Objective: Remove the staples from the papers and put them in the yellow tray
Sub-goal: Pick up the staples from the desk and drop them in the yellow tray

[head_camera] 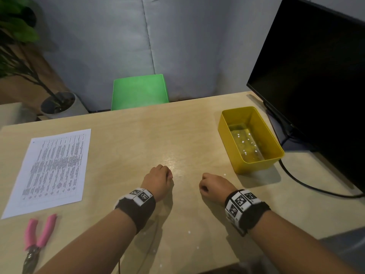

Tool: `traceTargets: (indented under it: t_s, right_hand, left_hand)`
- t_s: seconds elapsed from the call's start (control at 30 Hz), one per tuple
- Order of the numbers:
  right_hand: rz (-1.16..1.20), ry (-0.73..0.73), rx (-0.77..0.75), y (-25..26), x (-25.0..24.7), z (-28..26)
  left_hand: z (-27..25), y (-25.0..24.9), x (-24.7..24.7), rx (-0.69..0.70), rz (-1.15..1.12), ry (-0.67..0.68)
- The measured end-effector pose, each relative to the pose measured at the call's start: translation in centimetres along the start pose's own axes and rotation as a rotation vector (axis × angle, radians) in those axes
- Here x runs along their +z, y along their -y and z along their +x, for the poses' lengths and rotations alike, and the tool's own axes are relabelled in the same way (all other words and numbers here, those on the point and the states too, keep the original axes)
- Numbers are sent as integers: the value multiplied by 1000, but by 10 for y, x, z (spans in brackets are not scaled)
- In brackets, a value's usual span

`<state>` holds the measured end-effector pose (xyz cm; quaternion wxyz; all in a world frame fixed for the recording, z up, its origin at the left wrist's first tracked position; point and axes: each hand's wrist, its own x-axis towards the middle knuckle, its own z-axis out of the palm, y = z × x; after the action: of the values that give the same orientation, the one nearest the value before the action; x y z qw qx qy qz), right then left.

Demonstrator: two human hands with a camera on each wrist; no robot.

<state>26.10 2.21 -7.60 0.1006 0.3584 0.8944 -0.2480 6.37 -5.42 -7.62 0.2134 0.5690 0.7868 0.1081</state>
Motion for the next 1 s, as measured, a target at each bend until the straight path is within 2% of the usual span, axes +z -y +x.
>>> traceTargets:
  t_s: [0.2,0.3,0.47,0.63,0.8,1.0]
  right_hand:
    - [-10,27,33,6,7,0]
    - [63,60,18,3,-2,-1]
    - [231,-68,45,-12,-23,-1]
    - [241,-82,23,-18,-33,-5]
    - [155,27,4,-8,-18,-8]
    - [31,25,-20,-4,-8,-4]
  left_hand:
    - [0,-4,-4,9,-14,3]
    - [2,-7,-9,17,-31,-13]
    - [12,-14,-23,55,-62,-67]
    - [22,-27,-31,90,-83,-105]
    - [23,-34,-27,102,-61,-82]
    - [21,-30,-23,98,-45,-71]
